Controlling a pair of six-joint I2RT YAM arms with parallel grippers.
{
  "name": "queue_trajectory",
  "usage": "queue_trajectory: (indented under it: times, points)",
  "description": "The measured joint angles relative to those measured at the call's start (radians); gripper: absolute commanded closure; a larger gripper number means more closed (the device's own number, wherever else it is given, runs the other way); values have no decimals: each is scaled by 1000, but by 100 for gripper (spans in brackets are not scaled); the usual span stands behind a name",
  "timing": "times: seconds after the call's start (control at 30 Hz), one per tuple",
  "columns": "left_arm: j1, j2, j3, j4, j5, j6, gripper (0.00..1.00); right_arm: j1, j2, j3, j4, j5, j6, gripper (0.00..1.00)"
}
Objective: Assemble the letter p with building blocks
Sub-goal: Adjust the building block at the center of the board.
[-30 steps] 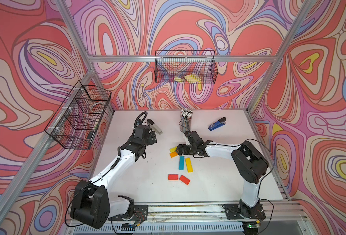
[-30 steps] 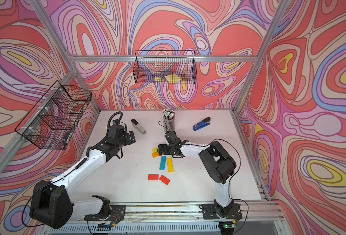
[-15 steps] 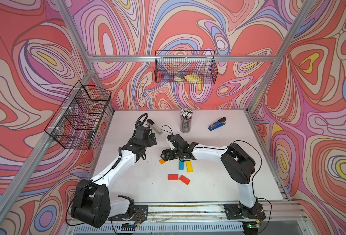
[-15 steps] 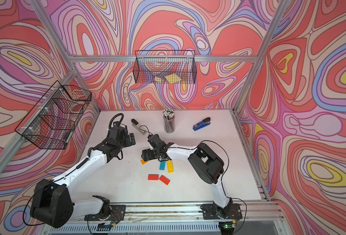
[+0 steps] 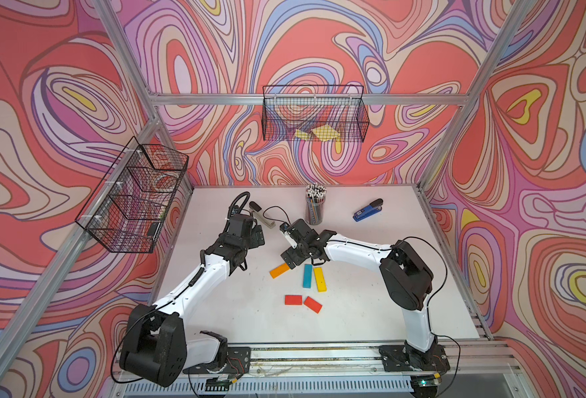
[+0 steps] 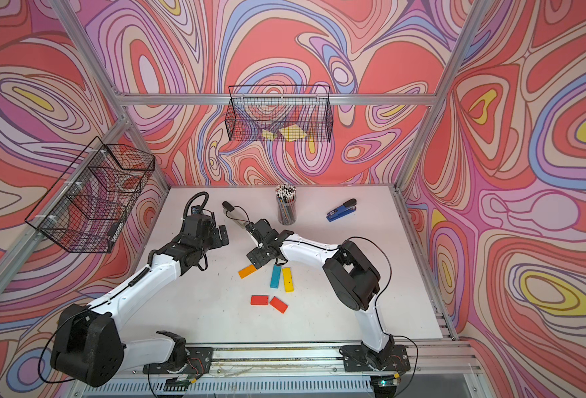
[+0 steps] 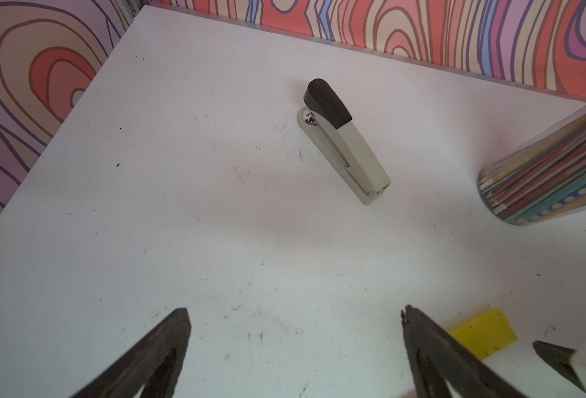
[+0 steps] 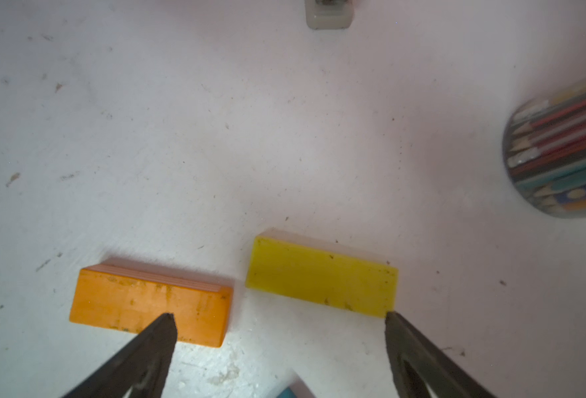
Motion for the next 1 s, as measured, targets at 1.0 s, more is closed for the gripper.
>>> queue_trajectory:
  times: [1.0]
  points:
    - [21,0,-1,0,38,-23,1,-66,231,254,-53,114,-146,4]
